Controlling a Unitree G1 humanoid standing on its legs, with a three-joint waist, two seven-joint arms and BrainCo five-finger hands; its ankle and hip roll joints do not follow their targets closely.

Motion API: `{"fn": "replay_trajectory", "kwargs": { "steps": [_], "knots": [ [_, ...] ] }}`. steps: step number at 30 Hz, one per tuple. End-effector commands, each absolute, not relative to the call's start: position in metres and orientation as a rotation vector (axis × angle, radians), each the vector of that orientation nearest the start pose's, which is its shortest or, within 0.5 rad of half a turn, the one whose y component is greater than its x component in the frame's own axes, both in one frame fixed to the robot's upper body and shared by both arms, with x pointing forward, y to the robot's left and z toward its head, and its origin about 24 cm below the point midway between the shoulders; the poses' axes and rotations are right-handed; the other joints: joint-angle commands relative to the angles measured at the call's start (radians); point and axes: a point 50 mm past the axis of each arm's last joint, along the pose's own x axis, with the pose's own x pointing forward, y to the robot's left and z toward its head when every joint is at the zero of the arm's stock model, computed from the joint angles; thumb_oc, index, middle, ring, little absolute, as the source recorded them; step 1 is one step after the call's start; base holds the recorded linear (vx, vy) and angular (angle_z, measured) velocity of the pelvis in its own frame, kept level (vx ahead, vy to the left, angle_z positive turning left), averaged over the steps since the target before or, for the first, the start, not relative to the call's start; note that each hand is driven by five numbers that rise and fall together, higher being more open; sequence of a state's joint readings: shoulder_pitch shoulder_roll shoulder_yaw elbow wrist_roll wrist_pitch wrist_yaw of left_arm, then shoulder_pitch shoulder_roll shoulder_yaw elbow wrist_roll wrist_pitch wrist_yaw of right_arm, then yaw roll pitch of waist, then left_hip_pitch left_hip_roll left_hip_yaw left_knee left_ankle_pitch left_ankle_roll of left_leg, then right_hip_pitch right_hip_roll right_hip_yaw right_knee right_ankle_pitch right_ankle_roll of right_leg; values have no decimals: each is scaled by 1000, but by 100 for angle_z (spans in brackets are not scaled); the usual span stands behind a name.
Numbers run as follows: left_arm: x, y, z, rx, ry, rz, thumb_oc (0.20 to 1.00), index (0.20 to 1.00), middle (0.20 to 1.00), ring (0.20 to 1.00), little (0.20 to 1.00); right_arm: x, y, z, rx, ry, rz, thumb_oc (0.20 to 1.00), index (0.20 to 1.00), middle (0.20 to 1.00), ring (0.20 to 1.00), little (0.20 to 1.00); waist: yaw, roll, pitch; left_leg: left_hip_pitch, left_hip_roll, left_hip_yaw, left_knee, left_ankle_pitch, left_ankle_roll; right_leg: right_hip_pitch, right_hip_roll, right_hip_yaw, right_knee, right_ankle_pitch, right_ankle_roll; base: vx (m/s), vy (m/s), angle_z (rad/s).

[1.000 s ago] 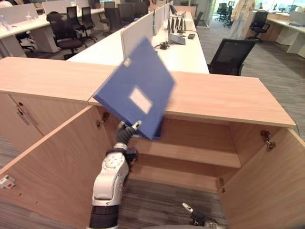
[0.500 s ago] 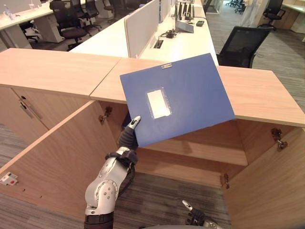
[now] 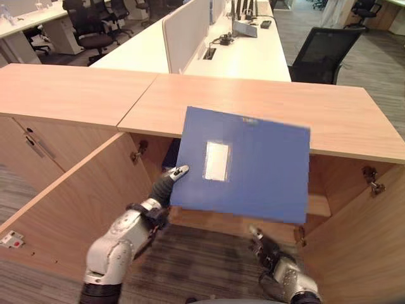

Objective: Put the empty folder in the office cabinet

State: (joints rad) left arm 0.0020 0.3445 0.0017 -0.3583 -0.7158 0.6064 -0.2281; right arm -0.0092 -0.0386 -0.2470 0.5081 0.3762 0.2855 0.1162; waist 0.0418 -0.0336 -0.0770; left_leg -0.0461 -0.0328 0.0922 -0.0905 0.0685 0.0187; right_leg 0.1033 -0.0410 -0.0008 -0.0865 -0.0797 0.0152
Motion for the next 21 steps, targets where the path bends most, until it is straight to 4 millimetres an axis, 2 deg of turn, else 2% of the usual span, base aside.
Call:
{"fn": "replay_trajectory", "kwargs": {
  "steps": [1,3,4,5,7,8,9,12,13,14,17,21],
  "knots": [
    [241,151,106,-351,135,-654,200,200,200,200,200,219,-226,-58,525,530,-224,1000,1000,1000,1000,1000,13,10,-77,82,23,-36,3,-148,-12,-95,29,-11,-1,58,-29,0,0,0],
    [239,160,99,-286,192,-643,200,200,200,200,200,227,-245,-38,472,456,-235,1000,1000,1000,1000,1000,11,9,-78,83,21,-36,3,-150,-11,-95,28,-12,-1,57,-28,0,0,0],
    [239,160,99,-285,193,-645,200,200,200,200,200,227,-245,-38,474,457,-236,1000,1000,1000,1000,1000,11,9,-78,83,21,-36,3,-150,-10,-95,28,-12,-1,57,-28,0,0,0],
    [238,171,94,-221,239,-611,200,200,200,200,200,232,-259,-21,425,405,-244,1000,1000,1000,1000,1000,7,10,-82,84,20,-37,3,-152,-9,-95,26,-12,-1,56,-28,0,0,0],
    [237,182,93,-152,266,-577,200,200,200,200,200,235,-270,-6,380,360,-242,1000,1000,1000,1000,1000,5,12,-83,84,19,-39,3,-153,-7,-96,25,-11,-1,56,-28,0,0,0],
    [236,182,93,-150,266,-576,200,200,200,200,200,235,-269,-5,382,360,-241,1000,1000,1000,1000,1000,4,11,-83,84,19,-39,3,-153,-7,-96,25,-11,-1,56,-28,0,0,0],
    [234,190,92,-92,290,-556,200,200,200,200,200,236,-278,6,343,333,-244,1000,1000,1000,1000,1000,1,12,-83,83,19,-39,3,-154,-6,-96,23,-10,-1,56,-27,0,0,0],
    [233,204,96,26,308,-515,200,200,200,200,200,232,-294,16,280,327,-267,1000,1000,1000,1000,1000,-1,16,-84,82,18,-40,3,-154,-6,-98,22,-11,-1,56,-27,0,0,0],
    [232,216,100,113,315,-472,200,200,200,200,200,228,-305,21,224,337,-292,1000,1000,1000,1000,1000,-1,15,-85,81,18,-42,3,-154,-5,-99,22,-12,-1,56,-28,0,0,0],
    [232,216,100,115,316,-472,200,200,200,200,200,228,-305,21,223,338,-291,1000,1000,1000,1000,1000,-2,15,-86,81,18,-42,3,-154,-5,-99,22,-12,-1,56,-28,0,0,0],
    [234,234,111,226,300,-376,200,200,200,200,200,219,-323,28,122,374,-347,1000,1000,1000,1000,1000,-3,15,-88,81,19,-41,3,-153,-5,-100,20,-13,-1,56,-28,0,0,0],
    [236,252,128,320,256,-256,200,200,200,200,200,216,-332,35,59,398,-356,1000,1000,1000,1000,1000,-3,16,-88,79,18,-43,3,-153,-5,-102,19,-13,-1,59,-27,0,0,0]
  ]
}}
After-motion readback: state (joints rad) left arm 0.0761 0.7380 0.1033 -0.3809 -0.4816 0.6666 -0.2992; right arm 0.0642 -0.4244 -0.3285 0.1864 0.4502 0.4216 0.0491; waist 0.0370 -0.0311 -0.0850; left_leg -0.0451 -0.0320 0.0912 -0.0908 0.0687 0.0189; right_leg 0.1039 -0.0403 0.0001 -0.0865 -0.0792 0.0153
